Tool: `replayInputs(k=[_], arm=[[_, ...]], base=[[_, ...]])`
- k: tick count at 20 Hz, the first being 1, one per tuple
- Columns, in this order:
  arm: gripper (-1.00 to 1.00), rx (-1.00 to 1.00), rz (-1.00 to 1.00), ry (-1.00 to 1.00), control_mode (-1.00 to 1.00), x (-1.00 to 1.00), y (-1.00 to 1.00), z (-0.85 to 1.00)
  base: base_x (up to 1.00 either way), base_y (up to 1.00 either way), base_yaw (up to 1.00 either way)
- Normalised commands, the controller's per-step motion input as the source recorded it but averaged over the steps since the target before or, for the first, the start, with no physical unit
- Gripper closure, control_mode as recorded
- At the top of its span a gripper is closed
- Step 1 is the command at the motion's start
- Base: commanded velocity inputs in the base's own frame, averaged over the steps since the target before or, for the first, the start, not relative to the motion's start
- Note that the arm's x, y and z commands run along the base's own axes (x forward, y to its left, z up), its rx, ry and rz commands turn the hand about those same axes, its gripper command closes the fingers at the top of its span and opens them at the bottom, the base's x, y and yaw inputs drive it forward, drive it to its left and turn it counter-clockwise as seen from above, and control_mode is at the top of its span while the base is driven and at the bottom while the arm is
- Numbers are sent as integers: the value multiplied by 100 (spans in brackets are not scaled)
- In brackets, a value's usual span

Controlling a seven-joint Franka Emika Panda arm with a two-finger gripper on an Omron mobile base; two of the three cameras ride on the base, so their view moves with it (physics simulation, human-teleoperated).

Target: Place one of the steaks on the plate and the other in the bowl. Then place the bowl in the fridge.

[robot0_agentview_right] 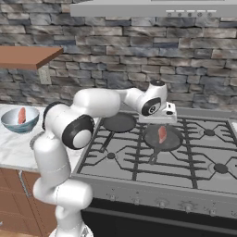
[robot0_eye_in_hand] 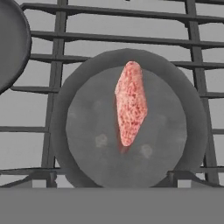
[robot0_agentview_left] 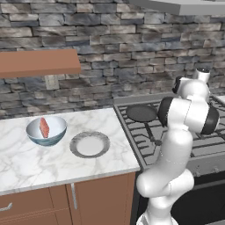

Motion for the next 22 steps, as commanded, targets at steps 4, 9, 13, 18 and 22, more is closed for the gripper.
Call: replayInputs(k=[4,9,13,18,22], arm=[[-100,-2,0,0,-100,26,0,-28],[-100,0,0,0,-100,10,-13,-27],[-100,0,0,0,-100,1,-24,-22],[-100,0,0,0,-100,6,-4,-24],[-100,0,0,0,-100,4,0,-21]], base=[[0,0,0],[0,0,0],[0,0,0],[0,0,0],[0,0,0]])
